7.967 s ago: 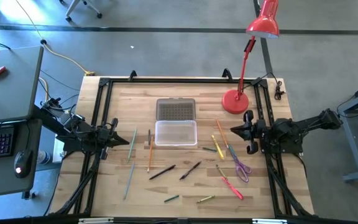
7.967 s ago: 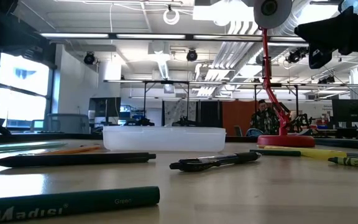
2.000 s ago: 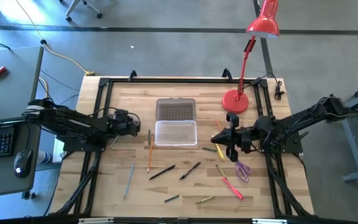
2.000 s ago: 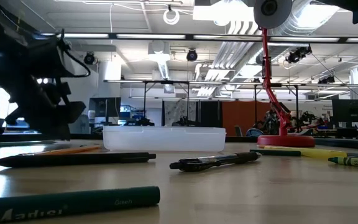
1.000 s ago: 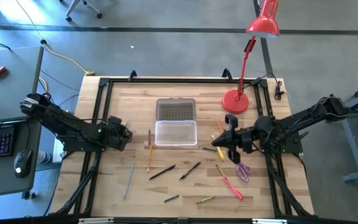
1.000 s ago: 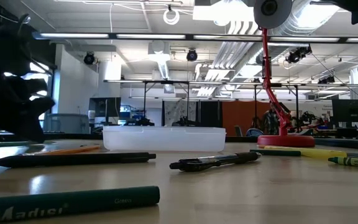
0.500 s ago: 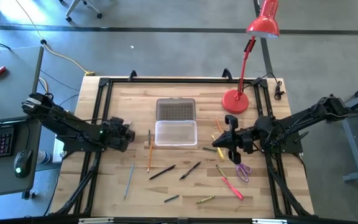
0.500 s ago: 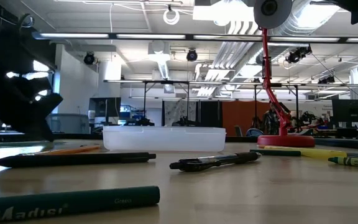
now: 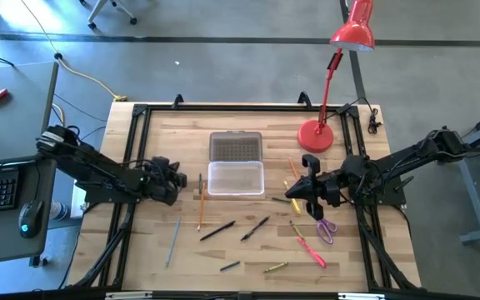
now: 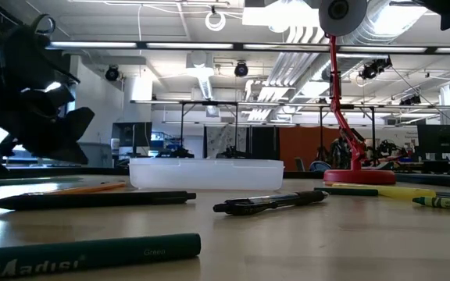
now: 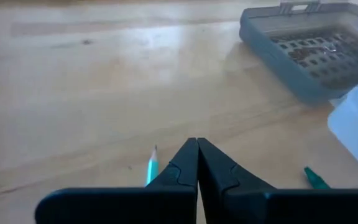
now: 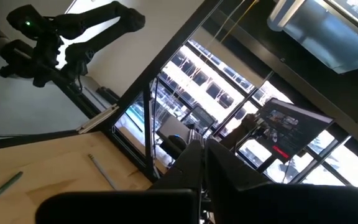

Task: Pick & place school supplies into a supply box
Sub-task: Put the top light blue pencil into the supply box

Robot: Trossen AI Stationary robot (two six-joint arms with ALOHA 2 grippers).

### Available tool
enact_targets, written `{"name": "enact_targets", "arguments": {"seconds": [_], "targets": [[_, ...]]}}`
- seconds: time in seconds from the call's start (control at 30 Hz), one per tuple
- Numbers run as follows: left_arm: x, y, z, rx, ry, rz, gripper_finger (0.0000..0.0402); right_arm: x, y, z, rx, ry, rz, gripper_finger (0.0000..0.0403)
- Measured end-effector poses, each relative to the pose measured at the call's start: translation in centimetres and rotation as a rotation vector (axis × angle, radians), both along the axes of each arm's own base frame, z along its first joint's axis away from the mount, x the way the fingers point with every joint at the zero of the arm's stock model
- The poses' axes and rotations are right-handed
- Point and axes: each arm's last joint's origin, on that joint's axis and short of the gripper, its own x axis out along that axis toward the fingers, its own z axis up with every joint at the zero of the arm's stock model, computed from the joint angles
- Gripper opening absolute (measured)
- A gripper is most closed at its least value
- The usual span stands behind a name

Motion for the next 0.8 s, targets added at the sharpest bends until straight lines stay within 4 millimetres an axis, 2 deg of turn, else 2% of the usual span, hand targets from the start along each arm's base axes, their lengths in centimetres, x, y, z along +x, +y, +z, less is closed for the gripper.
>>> {"name": "enact_targets", "arguments": {"seconds": [0.13,0.27,0.47,0.8], "targets": [[0.5,-0.2,1.5,0.006,0.119,-0.048,0.0050,0.0,0.0,0.0,0.000,0.000,-0.001,0.0000],[1.0,-0.4,2.4,0.006,0.155,-0.078,0.0079,0.0,0.0,0.0,0.000,0.000,0.000,0.0000],[0.2,-0.3,1.3,-0.071,0.144,-0.015,0.0111,0.0,0.0,0.0,0.000,0.000,-0.001,0.0000],[-1.0,0.1,-0.5,-0.134,0.138,0.039,0.0100,0.0,0.0,0.0,0.000,0.000,-0.001,0.0000]]}}
